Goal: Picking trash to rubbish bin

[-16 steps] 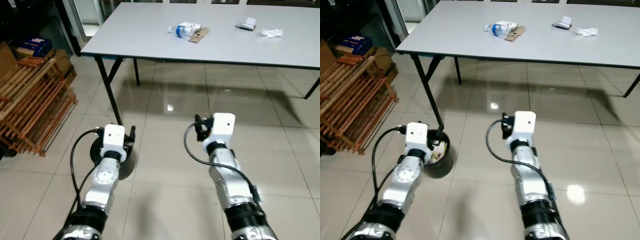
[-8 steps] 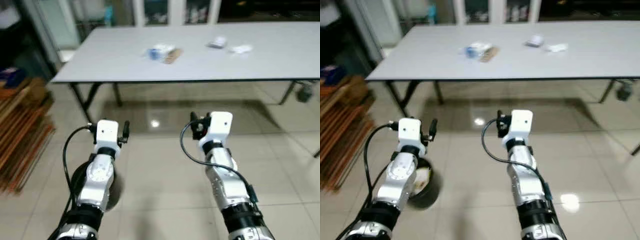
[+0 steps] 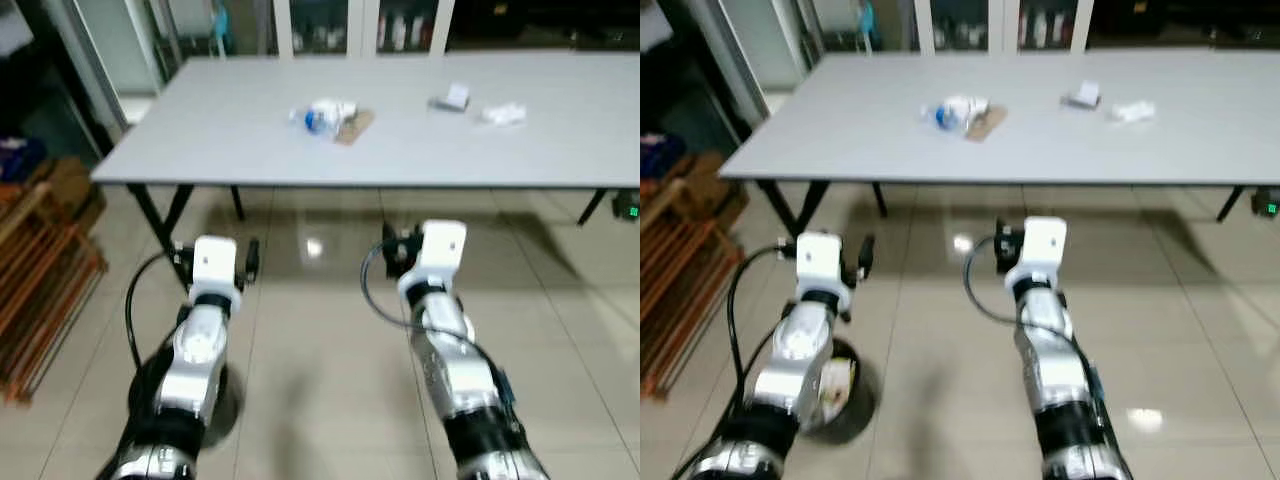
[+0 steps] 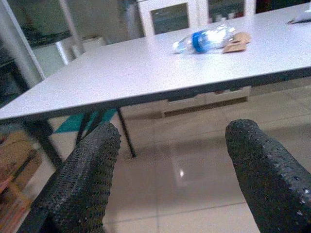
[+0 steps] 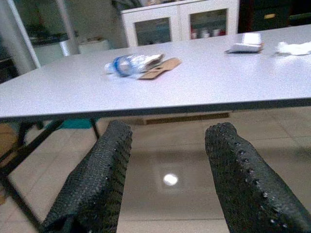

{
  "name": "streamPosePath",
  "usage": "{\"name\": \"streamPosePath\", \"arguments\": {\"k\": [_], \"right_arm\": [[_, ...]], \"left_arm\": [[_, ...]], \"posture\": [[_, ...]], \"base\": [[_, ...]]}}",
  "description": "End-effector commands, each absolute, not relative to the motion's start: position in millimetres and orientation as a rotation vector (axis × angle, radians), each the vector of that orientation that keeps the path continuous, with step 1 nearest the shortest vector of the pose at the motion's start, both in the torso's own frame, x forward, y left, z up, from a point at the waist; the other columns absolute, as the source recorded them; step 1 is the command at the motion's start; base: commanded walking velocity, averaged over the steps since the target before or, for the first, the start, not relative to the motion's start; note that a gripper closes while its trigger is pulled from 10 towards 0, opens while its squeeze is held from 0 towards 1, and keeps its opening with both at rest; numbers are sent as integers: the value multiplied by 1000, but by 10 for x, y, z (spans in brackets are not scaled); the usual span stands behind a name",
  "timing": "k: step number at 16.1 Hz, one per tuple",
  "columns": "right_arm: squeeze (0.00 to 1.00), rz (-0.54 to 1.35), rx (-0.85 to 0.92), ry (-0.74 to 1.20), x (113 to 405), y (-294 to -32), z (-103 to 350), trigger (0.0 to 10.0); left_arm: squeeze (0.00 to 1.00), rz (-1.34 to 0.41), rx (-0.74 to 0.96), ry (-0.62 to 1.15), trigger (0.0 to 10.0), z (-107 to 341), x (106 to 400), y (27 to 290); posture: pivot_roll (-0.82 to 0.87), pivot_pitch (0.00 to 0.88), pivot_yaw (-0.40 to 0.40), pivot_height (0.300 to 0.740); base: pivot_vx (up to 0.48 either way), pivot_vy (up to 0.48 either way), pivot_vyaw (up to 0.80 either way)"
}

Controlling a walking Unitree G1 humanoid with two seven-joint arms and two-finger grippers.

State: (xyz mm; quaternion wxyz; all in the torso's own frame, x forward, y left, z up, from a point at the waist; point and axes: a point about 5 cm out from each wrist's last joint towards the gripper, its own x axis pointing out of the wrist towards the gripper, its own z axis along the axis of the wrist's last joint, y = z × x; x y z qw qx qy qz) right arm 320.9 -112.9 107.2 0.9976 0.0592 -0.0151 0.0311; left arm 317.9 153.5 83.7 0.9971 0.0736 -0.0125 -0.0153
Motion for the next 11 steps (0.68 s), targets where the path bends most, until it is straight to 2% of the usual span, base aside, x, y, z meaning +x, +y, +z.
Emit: {"name": "streamPosePath", "arguments": {"k": [1, 4, 7, 11], "right_arm": [[0, 34, 114, -53, 3224, -1222, 1118, 10000], [0, 38, 126, -68, 3237, -1225, 1150, 10000], [0, 40, 127, -73, 3245, -1225, 1164, 10000], [0, 32, 127, -74, 3248, -1237, 1164, 10000]], "left_arm": [[0, -57, 141, -45, 10000, 890, 3203, 1432], [0, -60, 141, -54, 10000, 917, 3215, 1421], [0, -60, 140, -54, 10000, 920, 3220, 1417], [0, -60, 138, -55, 10000, 924, 3219, 1414]], "posture": [[42, 28, 57, 740], [41, 33, 55, 740], [40, 35, 54, 740], [42, 39, 52, 740]], "base": [[480, 0, 0], [480, 0, 0], [480, 0, -700], [480, 0, 0]]}}
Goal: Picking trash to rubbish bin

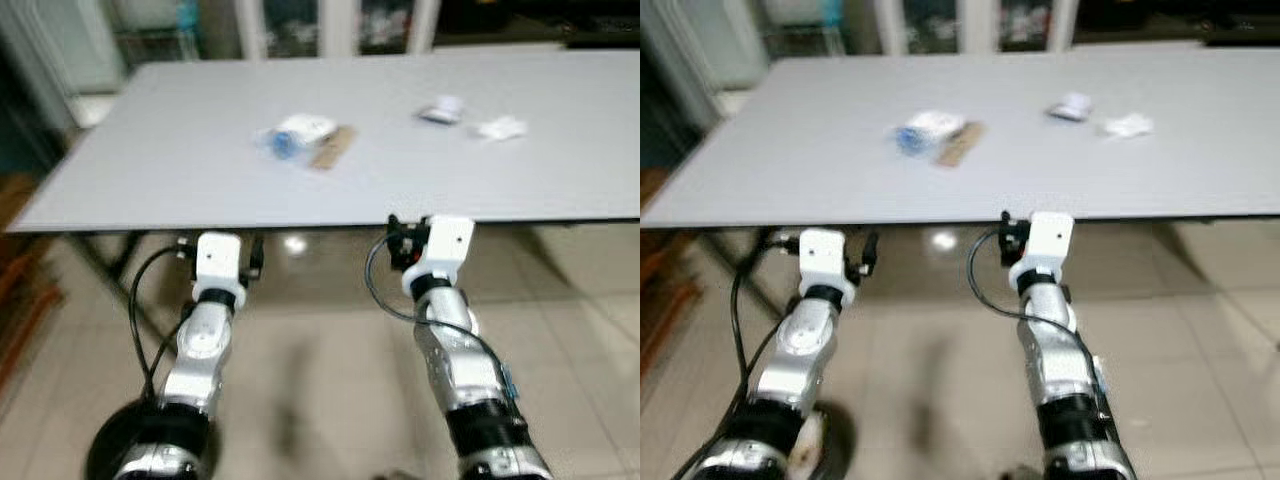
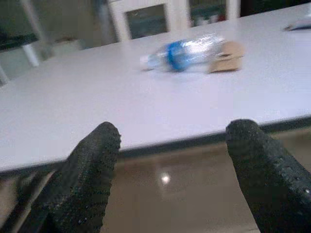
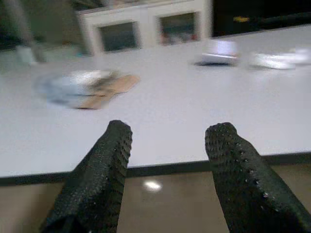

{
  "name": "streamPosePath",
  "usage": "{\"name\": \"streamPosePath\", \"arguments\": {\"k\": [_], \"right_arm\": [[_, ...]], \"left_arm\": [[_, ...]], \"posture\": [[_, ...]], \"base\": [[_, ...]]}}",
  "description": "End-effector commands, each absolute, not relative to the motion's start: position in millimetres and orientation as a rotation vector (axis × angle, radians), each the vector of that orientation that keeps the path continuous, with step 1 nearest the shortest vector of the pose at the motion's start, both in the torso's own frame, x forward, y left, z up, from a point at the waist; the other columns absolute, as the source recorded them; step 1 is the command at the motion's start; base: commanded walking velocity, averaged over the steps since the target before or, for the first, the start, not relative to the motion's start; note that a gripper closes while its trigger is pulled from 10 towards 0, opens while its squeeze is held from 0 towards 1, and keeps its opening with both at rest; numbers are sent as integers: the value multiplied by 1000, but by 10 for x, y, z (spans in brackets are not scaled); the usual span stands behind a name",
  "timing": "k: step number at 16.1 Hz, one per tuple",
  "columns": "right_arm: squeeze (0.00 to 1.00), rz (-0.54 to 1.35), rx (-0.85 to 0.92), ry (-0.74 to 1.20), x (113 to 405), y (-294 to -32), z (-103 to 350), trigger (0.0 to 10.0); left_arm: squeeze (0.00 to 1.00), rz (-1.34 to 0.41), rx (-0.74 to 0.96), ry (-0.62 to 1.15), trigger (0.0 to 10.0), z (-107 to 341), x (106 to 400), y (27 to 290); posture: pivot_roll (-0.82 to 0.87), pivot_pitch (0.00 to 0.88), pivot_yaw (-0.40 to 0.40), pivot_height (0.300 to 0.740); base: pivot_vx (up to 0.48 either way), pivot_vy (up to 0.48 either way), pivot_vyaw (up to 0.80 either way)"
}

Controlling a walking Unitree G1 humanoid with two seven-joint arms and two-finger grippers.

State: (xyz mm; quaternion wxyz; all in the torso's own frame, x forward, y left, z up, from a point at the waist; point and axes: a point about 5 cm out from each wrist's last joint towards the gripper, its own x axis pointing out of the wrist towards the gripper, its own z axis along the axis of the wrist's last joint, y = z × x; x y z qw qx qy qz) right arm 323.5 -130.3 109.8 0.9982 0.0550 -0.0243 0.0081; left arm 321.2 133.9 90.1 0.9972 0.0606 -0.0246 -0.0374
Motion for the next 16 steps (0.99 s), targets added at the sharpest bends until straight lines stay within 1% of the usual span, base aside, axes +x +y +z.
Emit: {"name": "streamPosePath", "arguments": {"k": [1, 16], "right_arm": [[0, 32, 127, -73, 3250, -1236, 1163, 10000], [0, 31, 125, -77, 3256, -1236, 1176, 10000]], "left_arm": [[0, -59, 139, -56, 10000, 928, 3221, 1417], [0, -71, 136, -89, 10000, 1038, 3255, 1393]], "posture": [[43, 39, 51, 740], [45, 42, 51, 740]], "base": [[480, 0, 0], [480, 0, 0]]}}
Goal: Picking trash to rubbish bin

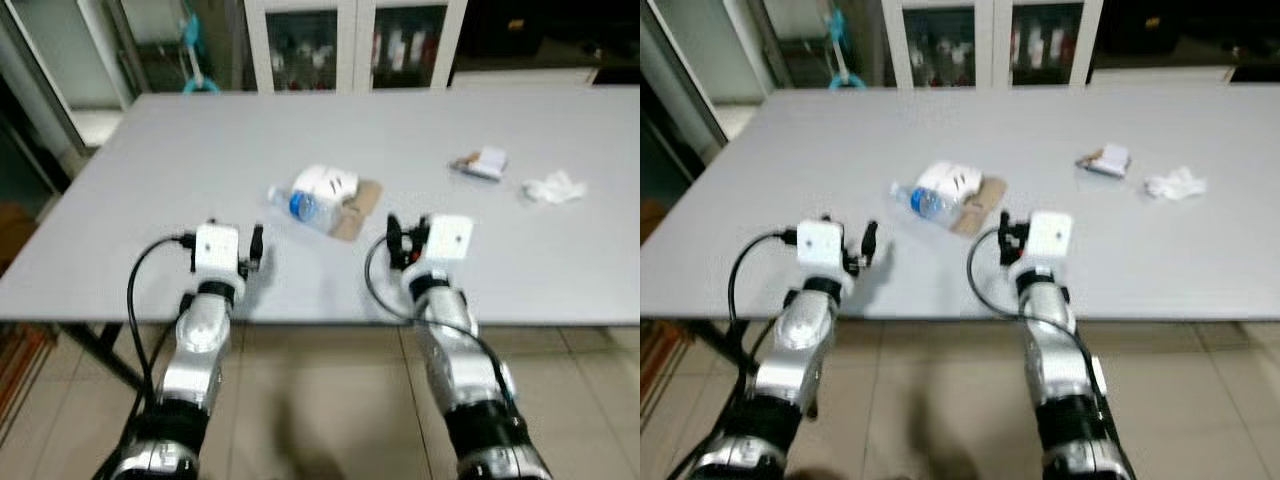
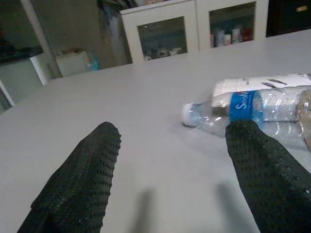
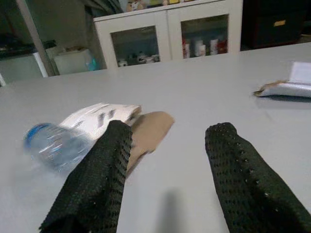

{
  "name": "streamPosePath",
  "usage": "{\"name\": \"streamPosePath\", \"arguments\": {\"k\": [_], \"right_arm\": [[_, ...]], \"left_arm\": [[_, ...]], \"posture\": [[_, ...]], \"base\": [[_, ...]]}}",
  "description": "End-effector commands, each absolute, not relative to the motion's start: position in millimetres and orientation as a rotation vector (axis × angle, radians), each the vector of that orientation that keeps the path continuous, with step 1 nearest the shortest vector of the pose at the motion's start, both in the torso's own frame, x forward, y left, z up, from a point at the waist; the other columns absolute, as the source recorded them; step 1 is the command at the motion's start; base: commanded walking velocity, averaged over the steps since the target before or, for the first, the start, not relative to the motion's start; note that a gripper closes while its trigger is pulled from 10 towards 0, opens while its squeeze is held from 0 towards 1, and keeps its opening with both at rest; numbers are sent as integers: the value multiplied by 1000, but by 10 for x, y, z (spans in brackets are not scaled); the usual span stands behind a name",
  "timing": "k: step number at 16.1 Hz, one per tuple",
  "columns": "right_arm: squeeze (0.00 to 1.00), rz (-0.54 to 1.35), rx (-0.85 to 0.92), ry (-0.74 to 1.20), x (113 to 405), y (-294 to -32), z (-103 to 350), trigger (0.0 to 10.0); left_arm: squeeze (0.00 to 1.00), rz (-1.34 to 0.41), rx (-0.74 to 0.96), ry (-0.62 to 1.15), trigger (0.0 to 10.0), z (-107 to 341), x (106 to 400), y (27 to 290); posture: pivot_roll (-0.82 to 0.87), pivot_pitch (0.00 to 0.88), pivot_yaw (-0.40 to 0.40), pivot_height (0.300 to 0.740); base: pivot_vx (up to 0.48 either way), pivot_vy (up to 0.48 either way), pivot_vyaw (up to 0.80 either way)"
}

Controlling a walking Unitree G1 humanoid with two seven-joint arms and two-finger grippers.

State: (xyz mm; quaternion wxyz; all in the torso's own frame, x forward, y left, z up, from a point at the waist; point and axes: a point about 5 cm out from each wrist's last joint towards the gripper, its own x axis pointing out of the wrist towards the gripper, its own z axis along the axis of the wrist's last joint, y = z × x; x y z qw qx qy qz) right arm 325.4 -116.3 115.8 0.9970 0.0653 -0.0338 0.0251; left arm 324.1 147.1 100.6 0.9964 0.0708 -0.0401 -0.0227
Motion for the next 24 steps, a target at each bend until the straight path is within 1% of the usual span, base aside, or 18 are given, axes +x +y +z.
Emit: {"name": "streamPosePath", "arguments": {"k": [1, 12, 14, 16, 18, 20, 21, 23, 24], "right_arm": [[0, 31, 125, -77, 3256, -1236, 1177, 10000], [0, 19, 140, -98, 3251, -1246, 1197, 10000], [0, 11, 147, -132, 3256, -1263, 1265, 10000], [0, 3, 152, -151, 3264, -1284, 1310, 10000], [0, 1, 151, -150, 3266, -1279, 1309, 10000], [0, 1, 152, -150, 3271, -1276, 1311, 10000], [0, 2, 152, -149, 3272, -1273, 1312, 10000], [0, 2, 153, -149, 3280, -1263, 1318, 10000], [0, 2, 153, -148, 3282, -1261, 1320, 10000]], "left_arm": [[0, -72, 135, -89, 10000, 1039, 3256, 1392], [0, -80, 131, -134, 10000, 1183, 3297, 1363], [0, -108, 139, -198, 10000, 1345, 3326, 1315], [0, -160, 147, -278, 10000, 1542, 3346, 1230], [0, -197, 137, -291, 10000, 1636, 3371, 1186], [0, -298, 116, -343, 10000, 1903, 3419, 1127], [0, -338, 134, -378, 10000, 2065, 3459, 1138], [0, -455, 225, -435, 10000, 2395, 3547, 1198], [0, -498, 247, -439, 10000, 2454, 3553, 1208]], "posture": [[45, 42, 51, 740], [46, 30, 55, 740], [45, 28, 58, 740], [44, 27, 60, 740], [43, 29, 59, 740], [49, 33, 58, 740], [50, 33, 59, 740], [54, 33, 59, 740], [56, 33, 59, 740]], "base": [[480, 0, 0], [480, 0, 0], [412, 0, 0], [0, 0, 0], [0, 0, 0], [0, 0, 0], [0, 0, 0], [0, 0, 0], [0, 0, 0]]}}
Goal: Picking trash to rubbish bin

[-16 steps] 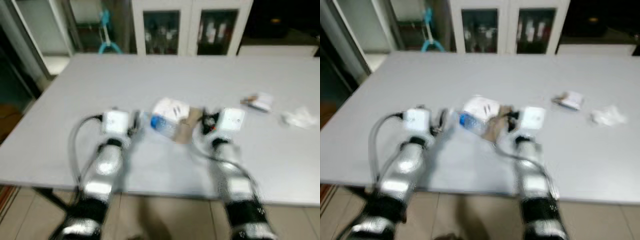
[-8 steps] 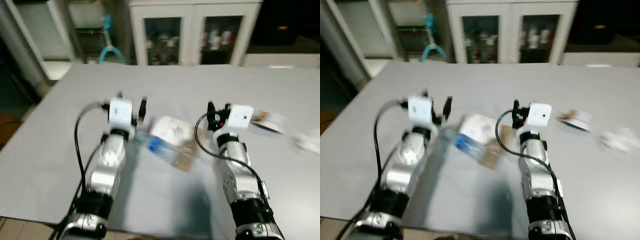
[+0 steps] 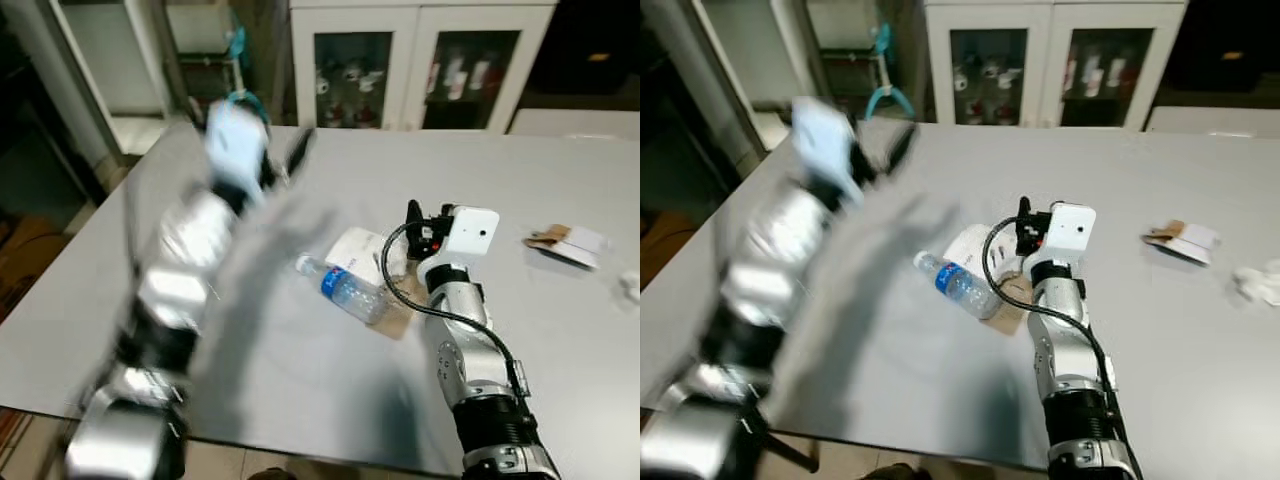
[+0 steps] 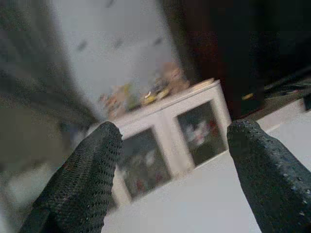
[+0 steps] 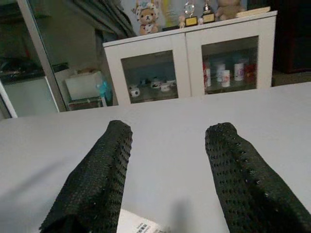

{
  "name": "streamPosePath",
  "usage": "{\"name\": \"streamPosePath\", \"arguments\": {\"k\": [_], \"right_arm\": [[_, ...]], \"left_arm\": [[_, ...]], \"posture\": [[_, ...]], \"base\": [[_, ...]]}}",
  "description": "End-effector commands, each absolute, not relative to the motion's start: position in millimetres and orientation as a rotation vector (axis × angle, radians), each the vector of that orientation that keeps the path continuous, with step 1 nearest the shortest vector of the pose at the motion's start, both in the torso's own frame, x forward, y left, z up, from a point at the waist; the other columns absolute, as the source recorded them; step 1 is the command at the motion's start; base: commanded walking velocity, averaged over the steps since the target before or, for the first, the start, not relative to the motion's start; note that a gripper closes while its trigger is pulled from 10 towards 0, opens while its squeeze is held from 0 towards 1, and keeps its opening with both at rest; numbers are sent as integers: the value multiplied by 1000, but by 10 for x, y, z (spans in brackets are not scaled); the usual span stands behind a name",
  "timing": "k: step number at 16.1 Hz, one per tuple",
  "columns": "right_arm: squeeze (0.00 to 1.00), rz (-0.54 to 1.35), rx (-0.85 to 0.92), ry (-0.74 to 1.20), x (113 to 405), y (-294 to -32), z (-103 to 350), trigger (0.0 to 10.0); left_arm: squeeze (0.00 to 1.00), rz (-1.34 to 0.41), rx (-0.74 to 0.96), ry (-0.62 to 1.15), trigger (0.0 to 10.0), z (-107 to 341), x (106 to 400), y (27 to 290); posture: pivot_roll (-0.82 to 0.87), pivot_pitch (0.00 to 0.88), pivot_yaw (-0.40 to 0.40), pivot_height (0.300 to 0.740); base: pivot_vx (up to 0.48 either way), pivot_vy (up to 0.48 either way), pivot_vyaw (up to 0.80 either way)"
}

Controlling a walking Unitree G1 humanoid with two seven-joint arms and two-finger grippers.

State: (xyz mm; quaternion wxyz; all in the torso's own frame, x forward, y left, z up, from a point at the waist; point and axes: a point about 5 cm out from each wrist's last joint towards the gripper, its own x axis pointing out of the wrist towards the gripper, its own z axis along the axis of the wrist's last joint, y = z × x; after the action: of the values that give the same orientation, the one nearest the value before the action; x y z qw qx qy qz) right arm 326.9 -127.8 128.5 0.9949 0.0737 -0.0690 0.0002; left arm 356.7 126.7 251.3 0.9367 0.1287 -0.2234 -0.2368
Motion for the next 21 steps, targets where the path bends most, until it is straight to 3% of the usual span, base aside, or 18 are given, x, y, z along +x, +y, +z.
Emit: {"name": "streamPosePath", "arguments": {"k": [1, 4, 7, 8, 9, 11, 12, 14, 21], "right_arm": [[0, 1, 152, -147, 3287, -1262, 1320, 10000], [0, -7, 144, -135, 3294, -1271, 1303, 10000], [0, -15, 133, -109, 3304, -1289, 1270, 10000], [0, -15, 132, -107, 3302, -1291, 1268, 10000], [0, -15, 131, -106, 3302, -1292, 1267, 10000], [0, -16, 130, -103, 3303, -1293, 1260, 10000], [0, -14, 132, -100, 3306, -1284, 1256, 10000], [0, -10, 133, -99, 3309, -1265, 1259, 10000], [0, -12, 135, -107, 3349, -1261, 1293, 10000]], "left_arm": [[0, -579, 284, -434, 10000, 2545, 3561, 1244], [0, -731, 438, -339, 10000, 2578, 3603, 1420], [0, -1108, 649, 38, 10000, 2058, 3434, 1647], [251, -1135, 665, 63, 10000, 1989, 3403, 1651], [1000, -1162, 664, 67, 10000, 1952, 3373, 1637], [1000, -1210, 636, 70, 9451, 1907, 3321, 1598], [1000, -1237, 604, 147, 10000, 1795, 3318, 1676], [1000, -1278, 543, 195, 10000, 1721, 3292, 1666], [1000, -1246, 364, 68, 10000, 1876, 3449, 1403]], "posture": [[59, 32, 60, 740], [65, 28, 65, 740], [68, 32, 74, 740], [69, 32, 74, 740], [67, 35, 71, 740], [67, 36, 68, 740], [68, 37, 71, 740], [61, 34, 74, 740], [50, 12, 84, 740]], "base": [[0, 0, 0], [0, 0, 0], [0, 0, 0], [0, 0, 0], [0, 0, 0], [0, 0, 0], [0, 0, 0], [0, 0, 0], [0, 0, 0]]}}
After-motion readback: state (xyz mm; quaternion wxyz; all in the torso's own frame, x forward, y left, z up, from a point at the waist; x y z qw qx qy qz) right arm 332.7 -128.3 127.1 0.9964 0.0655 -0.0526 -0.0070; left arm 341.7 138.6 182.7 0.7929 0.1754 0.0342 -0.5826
